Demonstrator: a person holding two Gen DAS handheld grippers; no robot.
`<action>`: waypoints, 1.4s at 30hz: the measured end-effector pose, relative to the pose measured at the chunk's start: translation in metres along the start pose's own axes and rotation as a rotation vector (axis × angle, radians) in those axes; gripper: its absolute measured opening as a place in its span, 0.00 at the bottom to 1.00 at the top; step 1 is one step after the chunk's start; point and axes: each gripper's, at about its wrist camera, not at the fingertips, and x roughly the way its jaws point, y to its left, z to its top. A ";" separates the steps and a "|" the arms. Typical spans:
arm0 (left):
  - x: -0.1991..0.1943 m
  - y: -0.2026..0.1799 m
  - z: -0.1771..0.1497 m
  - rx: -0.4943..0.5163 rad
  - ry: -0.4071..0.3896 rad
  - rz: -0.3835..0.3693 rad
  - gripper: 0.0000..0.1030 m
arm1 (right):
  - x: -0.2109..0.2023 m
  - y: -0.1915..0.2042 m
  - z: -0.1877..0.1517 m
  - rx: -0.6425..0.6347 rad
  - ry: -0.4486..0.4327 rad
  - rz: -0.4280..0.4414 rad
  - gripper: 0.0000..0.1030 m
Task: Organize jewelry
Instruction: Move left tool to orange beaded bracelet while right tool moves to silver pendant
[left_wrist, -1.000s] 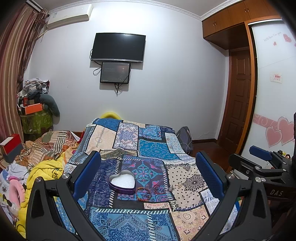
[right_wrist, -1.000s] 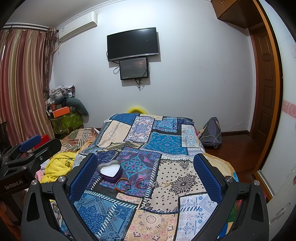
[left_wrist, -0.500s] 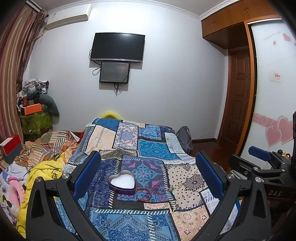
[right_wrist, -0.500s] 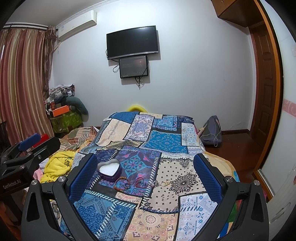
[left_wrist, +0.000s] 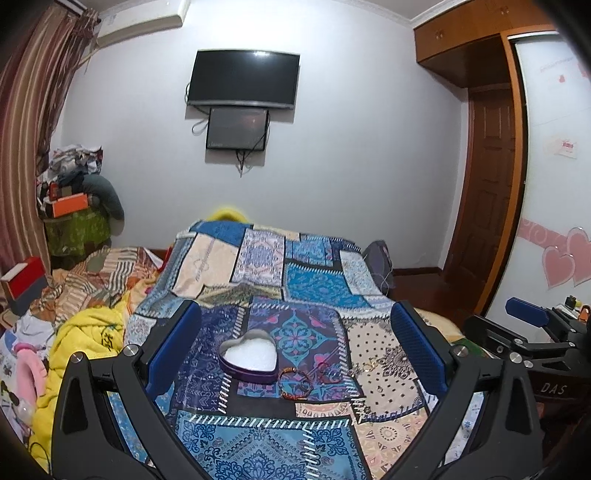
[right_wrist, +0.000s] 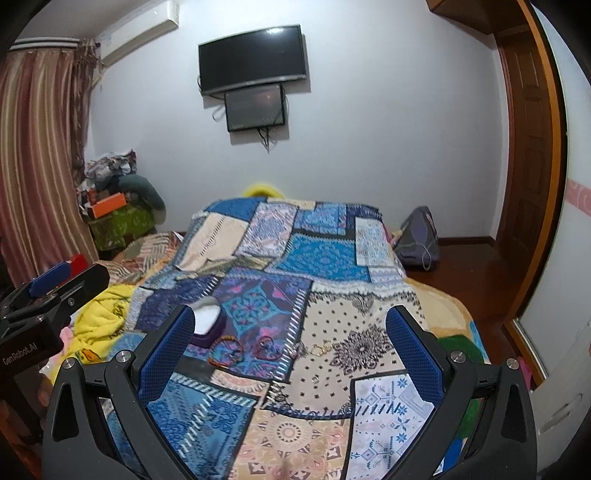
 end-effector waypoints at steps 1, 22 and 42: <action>0.005 0.001 -0.003 -0.002 0.014 0.000 1.00 | 0.007 -0.003 -0.002 0.000 0.017 -0.006 1.00; 0.141 0.026 -0.100 -0.082 0.496 0.001 0.84 | 0.110 -0.033 -0.068 -0.041 0.356 0.042 0.78; 0.198 0.032 -0.125 -0.124 0.623 -0.111 0.28 | 0.170 0.000 -0.081 -0.096 0.480 0.267 0.34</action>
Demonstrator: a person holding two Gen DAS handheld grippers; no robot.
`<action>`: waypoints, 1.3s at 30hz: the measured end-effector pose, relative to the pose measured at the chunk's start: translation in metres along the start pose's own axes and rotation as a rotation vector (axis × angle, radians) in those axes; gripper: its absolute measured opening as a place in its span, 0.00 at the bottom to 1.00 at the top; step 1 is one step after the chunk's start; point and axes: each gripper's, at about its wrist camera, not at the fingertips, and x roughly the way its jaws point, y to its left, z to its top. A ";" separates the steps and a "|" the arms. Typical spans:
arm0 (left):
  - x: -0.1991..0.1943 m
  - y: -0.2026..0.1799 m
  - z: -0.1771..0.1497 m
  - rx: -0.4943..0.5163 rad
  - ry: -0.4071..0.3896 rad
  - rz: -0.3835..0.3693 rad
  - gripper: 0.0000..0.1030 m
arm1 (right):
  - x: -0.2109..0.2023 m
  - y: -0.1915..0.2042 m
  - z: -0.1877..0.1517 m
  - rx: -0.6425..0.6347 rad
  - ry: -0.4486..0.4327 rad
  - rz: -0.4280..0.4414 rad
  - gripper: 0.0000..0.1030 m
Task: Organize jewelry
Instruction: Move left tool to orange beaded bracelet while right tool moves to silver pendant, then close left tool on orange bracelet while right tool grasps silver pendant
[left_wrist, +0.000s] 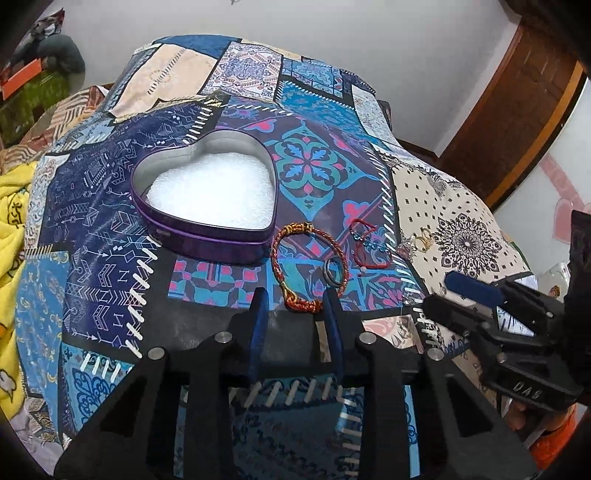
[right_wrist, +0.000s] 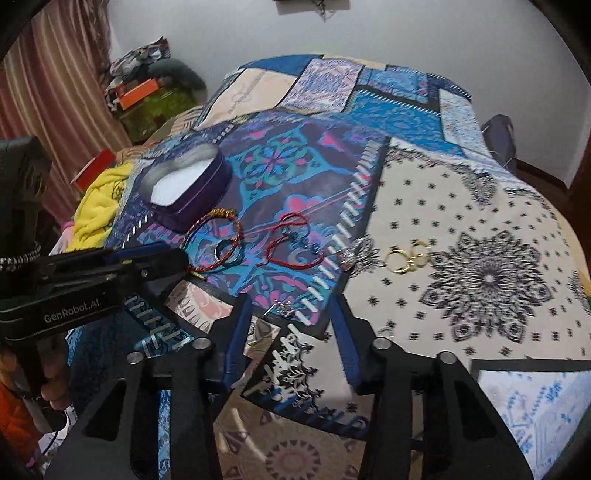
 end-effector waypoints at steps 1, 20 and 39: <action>0.001 0.001 0.000 -0.002 -0.002 0.001 0.28 | 0.004 0.000 0.000 -0.003 0.011 0.002 0.33; 0.002 -0.005 -0.001 0.019 -0.029 0.030 0.08 | 0.002 0.005 0.000 0.016 0.011 0.010 0.11; -0.099 -0.015 0.008 0.046 -0.243 0.023 0.04 | -0.067 0.026 0.027 0.010 -0.165 -0.023 0.11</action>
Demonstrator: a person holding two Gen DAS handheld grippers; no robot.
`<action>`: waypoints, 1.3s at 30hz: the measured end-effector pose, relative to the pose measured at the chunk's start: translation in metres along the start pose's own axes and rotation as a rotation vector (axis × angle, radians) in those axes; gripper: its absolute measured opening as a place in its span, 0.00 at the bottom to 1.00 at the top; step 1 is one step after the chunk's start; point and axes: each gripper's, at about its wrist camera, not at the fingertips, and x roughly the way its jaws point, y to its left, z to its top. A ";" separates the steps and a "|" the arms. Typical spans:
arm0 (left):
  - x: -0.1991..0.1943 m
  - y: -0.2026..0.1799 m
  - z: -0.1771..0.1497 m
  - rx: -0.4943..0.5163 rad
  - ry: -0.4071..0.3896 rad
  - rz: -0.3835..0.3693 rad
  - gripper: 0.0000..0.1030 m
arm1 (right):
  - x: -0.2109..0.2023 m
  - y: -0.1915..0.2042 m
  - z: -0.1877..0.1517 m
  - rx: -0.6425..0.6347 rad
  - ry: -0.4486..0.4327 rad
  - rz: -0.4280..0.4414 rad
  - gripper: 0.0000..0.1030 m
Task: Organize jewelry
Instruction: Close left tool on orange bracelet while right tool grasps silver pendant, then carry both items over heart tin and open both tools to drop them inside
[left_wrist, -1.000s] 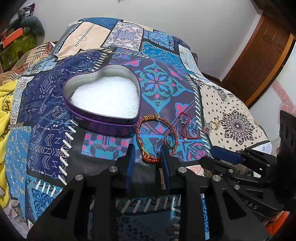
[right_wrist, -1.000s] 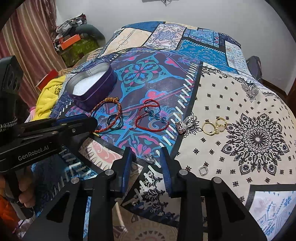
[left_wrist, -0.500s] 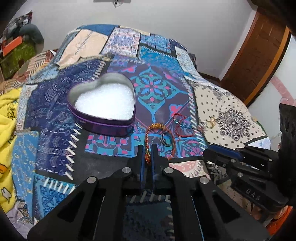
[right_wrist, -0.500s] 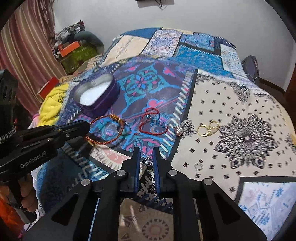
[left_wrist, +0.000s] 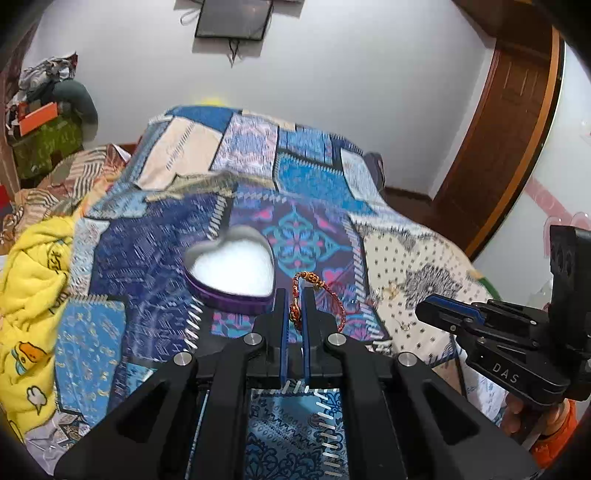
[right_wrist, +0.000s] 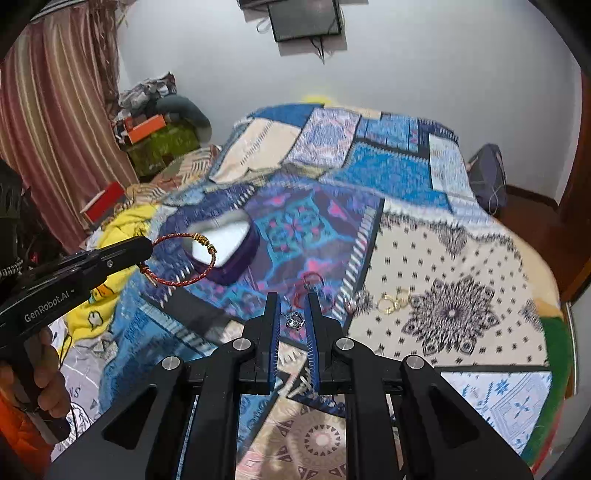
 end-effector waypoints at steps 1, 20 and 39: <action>-0.005 0.001 0.002 -0.002 -0.013 0.001 0.04 | -0.003 0.002 0.003 -0.003 -0.012 0.002 0.11; -0.020 0.041 0.031 0.010 -0.099 0.027 0.04 | 0.013 0.045 0.059 -0.070 -0.120 0.059 0.11; 0.069 0.083 0.027 -0.063 0.059 -0.057 0.04 | 0.085 0.061 0.069 -0.078 -0.022 0.127 0.11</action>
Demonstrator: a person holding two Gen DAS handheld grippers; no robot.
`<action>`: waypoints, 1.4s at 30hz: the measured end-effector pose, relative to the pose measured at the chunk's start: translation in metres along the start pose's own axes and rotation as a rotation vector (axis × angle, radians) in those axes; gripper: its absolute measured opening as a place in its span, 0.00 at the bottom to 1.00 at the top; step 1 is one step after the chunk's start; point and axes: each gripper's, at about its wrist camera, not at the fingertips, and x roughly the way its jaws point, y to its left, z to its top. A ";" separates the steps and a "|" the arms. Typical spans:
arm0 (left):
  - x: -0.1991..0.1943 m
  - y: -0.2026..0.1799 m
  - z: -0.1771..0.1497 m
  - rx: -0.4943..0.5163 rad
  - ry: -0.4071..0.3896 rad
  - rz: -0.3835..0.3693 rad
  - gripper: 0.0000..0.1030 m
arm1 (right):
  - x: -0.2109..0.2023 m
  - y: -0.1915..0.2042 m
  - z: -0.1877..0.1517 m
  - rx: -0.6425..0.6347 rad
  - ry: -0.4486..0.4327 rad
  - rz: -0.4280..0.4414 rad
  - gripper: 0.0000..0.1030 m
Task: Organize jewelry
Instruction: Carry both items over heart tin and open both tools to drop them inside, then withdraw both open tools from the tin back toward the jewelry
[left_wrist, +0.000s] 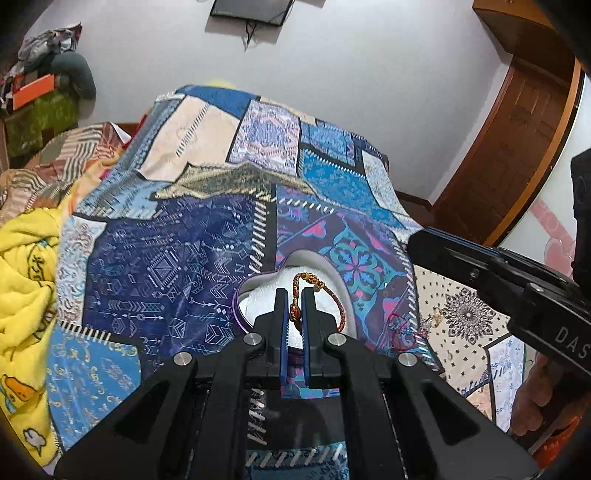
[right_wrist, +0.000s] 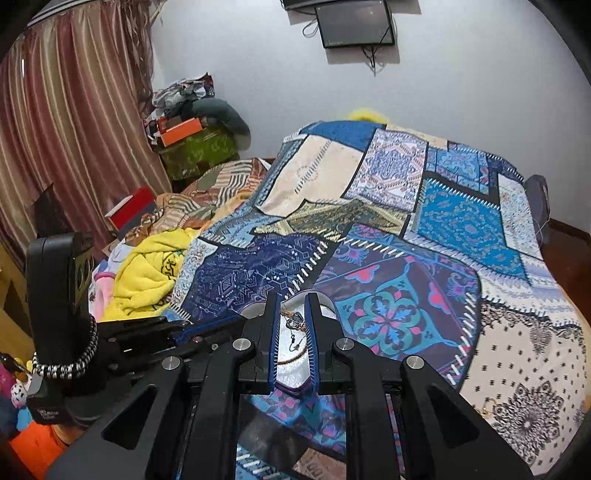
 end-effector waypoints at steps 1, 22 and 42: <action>0.003 0.001 0.000 0.001 0.007 -0.001 0.04 | 0.004 0.000 0.000 0.001 0.009 0.004 0.11; 0.031 -0.001 -0.007 0.106 0.047 0.095 0.04 | 0.054 -0.009 -0.013 0.022 0.144 0.031 0.12; -0.006 -0.010 -0.006 0.143 -0.001 0.190 0.35 | 0.007 -0.010 -0.001 0.039 0.062 -0.024 0.38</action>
